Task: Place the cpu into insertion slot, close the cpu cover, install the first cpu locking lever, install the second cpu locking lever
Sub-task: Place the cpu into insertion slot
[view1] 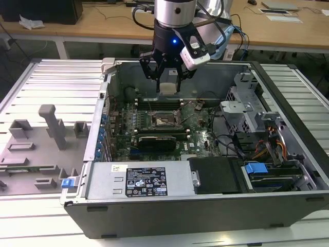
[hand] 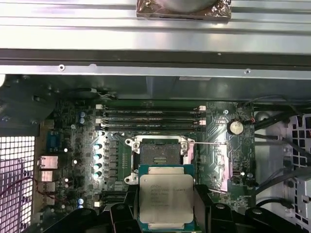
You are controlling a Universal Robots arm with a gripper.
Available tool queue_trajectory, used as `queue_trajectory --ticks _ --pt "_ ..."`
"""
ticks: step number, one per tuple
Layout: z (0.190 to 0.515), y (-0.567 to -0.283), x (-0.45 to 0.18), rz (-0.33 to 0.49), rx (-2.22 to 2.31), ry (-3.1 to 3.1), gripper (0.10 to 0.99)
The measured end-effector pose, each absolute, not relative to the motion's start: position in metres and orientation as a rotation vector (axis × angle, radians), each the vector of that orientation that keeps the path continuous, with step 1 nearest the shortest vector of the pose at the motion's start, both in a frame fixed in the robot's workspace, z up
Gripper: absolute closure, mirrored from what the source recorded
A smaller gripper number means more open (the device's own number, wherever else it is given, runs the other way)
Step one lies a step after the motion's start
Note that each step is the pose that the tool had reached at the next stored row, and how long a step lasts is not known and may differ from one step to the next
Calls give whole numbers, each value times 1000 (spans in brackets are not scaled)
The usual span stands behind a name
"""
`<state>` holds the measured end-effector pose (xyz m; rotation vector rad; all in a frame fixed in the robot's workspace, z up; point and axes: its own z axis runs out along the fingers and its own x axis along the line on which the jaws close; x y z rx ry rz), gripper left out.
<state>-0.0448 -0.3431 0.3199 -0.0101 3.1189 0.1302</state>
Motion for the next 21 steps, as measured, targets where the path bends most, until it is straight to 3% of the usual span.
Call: queue_trajectory --ticks 10,21 --pt "297 -343 -45 109 189 3109 545" --pt "293 -343 -45 103 554 3057 545"
